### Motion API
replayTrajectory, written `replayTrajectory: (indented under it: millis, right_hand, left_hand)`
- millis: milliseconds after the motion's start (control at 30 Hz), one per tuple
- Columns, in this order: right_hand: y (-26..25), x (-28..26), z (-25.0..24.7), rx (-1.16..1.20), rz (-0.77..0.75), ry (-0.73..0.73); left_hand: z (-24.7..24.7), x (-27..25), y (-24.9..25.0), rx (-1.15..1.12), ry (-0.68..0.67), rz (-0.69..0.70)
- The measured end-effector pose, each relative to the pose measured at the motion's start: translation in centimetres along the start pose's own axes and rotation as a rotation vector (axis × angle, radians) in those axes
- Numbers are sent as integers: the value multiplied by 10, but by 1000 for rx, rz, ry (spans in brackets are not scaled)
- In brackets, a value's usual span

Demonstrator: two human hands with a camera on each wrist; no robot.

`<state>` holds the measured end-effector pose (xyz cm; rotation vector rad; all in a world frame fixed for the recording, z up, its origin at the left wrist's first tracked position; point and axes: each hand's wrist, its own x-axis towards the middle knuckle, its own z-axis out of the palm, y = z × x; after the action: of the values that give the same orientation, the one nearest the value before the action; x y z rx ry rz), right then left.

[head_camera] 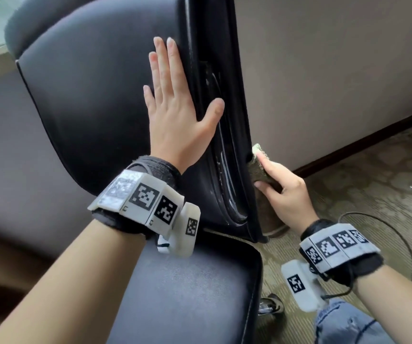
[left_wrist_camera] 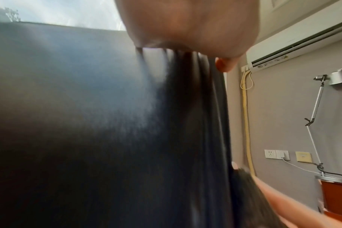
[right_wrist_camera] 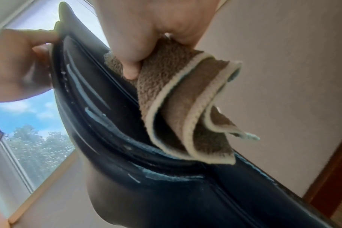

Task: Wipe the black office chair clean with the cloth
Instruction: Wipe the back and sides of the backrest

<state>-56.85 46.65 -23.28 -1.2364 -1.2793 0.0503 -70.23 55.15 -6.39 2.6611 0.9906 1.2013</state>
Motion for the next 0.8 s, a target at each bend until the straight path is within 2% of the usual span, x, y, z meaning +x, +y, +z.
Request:
replayTrajectory:
  millis: [167,267,467,567,800]
  right_hand:
    - [-21,20,-4,28,-103,60]
    - [-17,22,-3,-28,-149,56]
    - [30,-35,9,-61,-8,6]
    - [31,-41,11,-83,30,13]
    - [3,-2,15,-74,-133,144]
  left_hand:
    - [30,-29,5,-20,120,14]
    - [41,-39,4,-25,159,16]
    - [44,-39,5,-2,195,15]
    - [45,-38,5,17,199,16]
    - [45,-39,5,40,212,33]
